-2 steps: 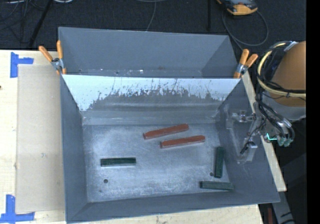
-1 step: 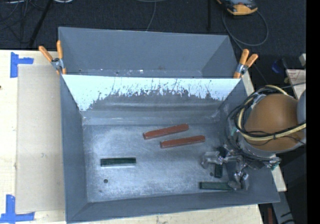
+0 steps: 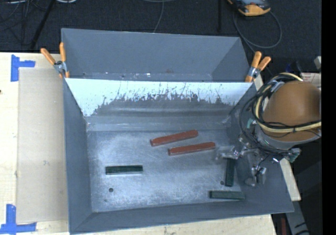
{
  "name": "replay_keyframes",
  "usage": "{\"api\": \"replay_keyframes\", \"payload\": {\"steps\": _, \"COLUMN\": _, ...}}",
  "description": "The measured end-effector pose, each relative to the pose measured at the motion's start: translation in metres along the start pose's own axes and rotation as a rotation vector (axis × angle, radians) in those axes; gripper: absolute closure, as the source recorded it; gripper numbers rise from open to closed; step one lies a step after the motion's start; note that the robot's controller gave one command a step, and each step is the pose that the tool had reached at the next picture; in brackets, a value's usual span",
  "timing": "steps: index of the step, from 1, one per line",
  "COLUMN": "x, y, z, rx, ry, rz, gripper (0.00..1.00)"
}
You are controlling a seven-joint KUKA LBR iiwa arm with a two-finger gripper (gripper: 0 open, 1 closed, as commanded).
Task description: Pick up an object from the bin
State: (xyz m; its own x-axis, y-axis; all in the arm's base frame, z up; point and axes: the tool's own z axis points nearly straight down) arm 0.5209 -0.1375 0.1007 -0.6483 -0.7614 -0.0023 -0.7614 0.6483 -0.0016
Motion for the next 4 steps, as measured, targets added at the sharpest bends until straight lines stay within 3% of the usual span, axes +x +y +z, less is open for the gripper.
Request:
{"api": "replay_keyframes", "payload": {"steps": 1, "x": -0.013, "y": 0.014, "z": -0.005, "rx": -0.003, "ry": 0.000, "rz": -0.343, "gripper": 0.00}}
{"api": "replay_keyframes", "payload": {"steps": 2, "x": -0.015, "y": 0.015, "z": 0.030, "rx": -0.009, "ry": -0.008, "rz": -0.656, "gripper": 0.00}}
{"api": "replay_keyframes", "payload": {"steps": 3, "x": -0.019, "y": 0.017, "z": 0.030, "rx": -0.007, "ry": -0.004, "rz": -0.657, "gripper": 0.00}}
{"api": "replay_keyframes", "payload": {"steps": 4, "x": -0.016, "y": 0.016, "z": 0.031, "rx": -0.006, "ry": 0.000, "rz": -0.653, "gripper": 1.00}}
